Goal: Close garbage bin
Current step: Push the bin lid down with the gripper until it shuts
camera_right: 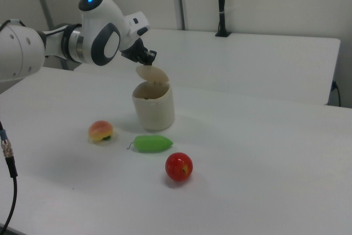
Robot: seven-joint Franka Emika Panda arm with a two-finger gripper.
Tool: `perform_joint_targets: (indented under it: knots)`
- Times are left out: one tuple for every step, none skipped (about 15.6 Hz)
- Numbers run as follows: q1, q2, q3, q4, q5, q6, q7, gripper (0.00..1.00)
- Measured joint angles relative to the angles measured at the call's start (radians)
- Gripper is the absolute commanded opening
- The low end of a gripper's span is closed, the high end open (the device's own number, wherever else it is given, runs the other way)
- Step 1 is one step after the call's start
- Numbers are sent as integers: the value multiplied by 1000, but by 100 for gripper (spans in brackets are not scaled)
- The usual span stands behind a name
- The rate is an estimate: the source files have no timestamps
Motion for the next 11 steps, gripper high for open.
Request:
perform_joint_targets:
  knots:
    - [0,-6,0,6,0,-48,0,0]
    - [-1,-11,0,7,0,-79,0,0]
    - [-2,-15,-1,8,-1,-115,0,0]
    - [-3,-18,-1,8,-1,-153,0,0]
    - [-4,-20,-2,8,-4,-187,0,0]
    - [-5,-21,-2,8,-10,-212,0,0]
    - [-6,-20,-3,8,-17,-230,0,0]
    - [-7,-20,-5,7,-23,-243,0,0]
    - [-8,-20,-6,7,-24,-250,0,0]
    - [-8,-20,-7,5,-25,-255,0,0]
    - [-8,-20,-8,3,-26,-257,0,0]
